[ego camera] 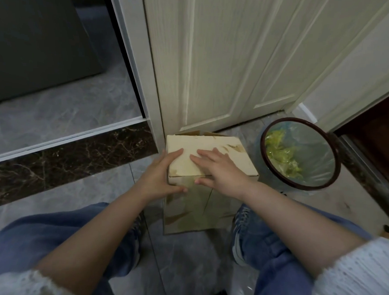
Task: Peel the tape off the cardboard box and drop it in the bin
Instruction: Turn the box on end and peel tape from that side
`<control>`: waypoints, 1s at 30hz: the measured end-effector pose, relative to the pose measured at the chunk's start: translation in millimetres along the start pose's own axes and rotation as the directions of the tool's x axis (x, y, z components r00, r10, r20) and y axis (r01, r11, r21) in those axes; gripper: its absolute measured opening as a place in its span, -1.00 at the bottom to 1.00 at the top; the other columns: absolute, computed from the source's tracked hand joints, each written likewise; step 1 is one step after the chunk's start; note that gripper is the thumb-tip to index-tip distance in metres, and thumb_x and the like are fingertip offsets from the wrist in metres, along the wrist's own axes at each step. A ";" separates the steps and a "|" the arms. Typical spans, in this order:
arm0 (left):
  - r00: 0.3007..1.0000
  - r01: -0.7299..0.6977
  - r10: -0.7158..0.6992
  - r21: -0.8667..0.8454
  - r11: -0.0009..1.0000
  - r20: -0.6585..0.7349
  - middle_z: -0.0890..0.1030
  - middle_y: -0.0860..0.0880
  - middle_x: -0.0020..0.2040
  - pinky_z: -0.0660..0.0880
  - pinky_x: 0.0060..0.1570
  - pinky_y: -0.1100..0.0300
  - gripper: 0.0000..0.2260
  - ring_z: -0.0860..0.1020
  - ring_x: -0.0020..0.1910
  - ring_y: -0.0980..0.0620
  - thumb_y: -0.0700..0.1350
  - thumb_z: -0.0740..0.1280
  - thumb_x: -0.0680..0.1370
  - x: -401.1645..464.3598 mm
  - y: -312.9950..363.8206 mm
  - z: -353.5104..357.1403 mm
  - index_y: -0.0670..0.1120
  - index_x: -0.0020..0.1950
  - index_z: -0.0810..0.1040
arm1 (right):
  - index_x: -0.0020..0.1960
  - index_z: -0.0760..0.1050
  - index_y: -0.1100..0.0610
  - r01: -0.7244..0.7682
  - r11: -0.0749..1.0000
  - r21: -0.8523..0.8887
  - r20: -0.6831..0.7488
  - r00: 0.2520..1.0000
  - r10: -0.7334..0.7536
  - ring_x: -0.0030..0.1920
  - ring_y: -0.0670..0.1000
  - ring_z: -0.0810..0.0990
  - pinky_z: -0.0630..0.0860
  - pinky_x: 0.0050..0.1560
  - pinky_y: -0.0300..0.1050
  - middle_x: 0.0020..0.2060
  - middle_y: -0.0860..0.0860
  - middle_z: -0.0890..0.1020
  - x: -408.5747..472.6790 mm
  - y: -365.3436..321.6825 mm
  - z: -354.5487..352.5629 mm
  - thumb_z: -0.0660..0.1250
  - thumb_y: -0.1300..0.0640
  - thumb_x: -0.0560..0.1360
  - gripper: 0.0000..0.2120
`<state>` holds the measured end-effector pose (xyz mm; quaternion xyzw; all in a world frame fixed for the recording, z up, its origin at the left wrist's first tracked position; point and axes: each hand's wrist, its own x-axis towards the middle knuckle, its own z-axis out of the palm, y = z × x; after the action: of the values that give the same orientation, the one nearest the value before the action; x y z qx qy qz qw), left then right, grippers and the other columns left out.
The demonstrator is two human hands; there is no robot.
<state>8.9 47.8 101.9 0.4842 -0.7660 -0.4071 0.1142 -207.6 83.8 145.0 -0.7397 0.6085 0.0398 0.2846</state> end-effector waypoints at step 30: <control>0.994 0.111 -0.111 0.106 0.988 -0.014 0.08 -0.12 0.66 0.27 0.53 -0.02 0.04 0.19 0.59 -0.12 0.20 0.59 0.35 -3.9 27.0 23.4 0.19 0.66 0.01 | 0.21 0.63 0.02 -0.137 0.797 0.589 -0.282 0.889 0.361 0.02 -0.15 0.59 0.51 0.12 -0.26 0.08 -0.07 0.61 -1.3 -11.3 -12.3 0.43 0.24 0.49 -0.68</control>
<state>-20.0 68.5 107.6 0.5332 -0.7580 -0.3694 0.0685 -201.1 80.2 160.0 -0.5300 0.7304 -0.2441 0.3549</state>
